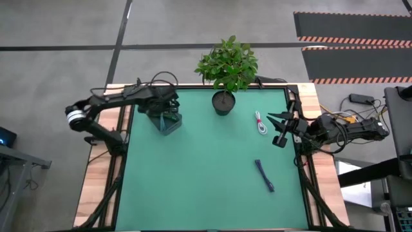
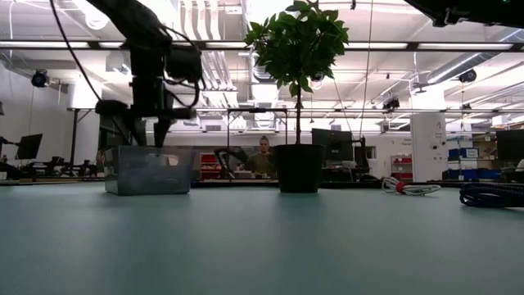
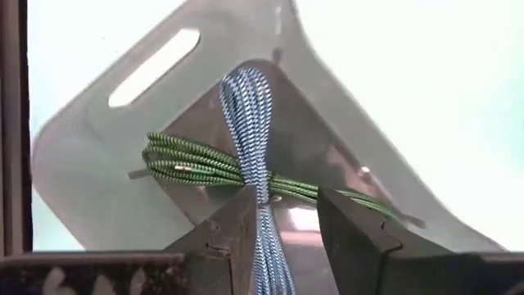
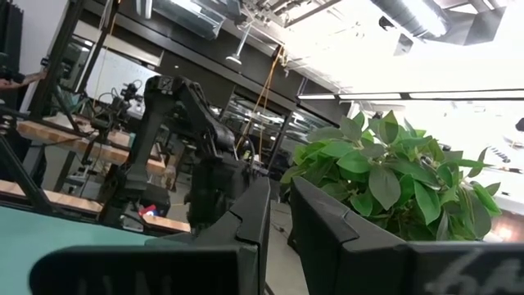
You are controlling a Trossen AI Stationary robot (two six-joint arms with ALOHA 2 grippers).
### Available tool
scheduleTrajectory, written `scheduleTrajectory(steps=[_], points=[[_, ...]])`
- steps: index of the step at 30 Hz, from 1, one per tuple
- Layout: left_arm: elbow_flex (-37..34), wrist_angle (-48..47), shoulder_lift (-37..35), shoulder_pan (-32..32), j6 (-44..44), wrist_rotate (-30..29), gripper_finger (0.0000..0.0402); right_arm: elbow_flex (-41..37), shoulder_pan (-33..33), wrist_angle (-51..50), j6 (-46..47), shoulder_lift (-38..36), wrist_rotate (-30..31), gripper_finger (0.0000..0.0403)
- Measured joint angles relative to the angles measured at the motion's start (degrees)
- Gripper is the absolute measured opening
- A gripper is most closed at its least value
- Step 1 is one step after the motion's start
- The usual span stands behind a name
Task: Pick and place USB-C Cables
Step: Put the white charger cable into the gray bin
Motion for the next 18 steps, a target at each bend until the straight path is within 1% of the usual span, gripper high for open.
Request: scheduleTrajectory(steps=[4, 9, 14, 18], points=[[0.3, 0.8, -5.8, -2.2, 0.9, -1.4, 0.0114, 0.0, 0.0, 0.1, 0.3, 0.0, 0.0, 0.0043], [-0.1, 5.2, -13.3, -7.9, 5.6, -6.6, 0.0114, 0.7, 0.0, 0.1, 2.5, 0.1, -0.1, 0.0043], [-0.2, 12.4, -18.2, -14.7, 13.5, -9.4, 0.0114, 0.8, 0.0, 0.1, 4.1, 0.1, -0.1, 0.0043], [-0.2, 18.6, -19.1, -19.9, 21.7, -9.8, 0.0114, 0.8, 0.0, 0.1, 5.5, 0.1, -0.1, 0.0043]])
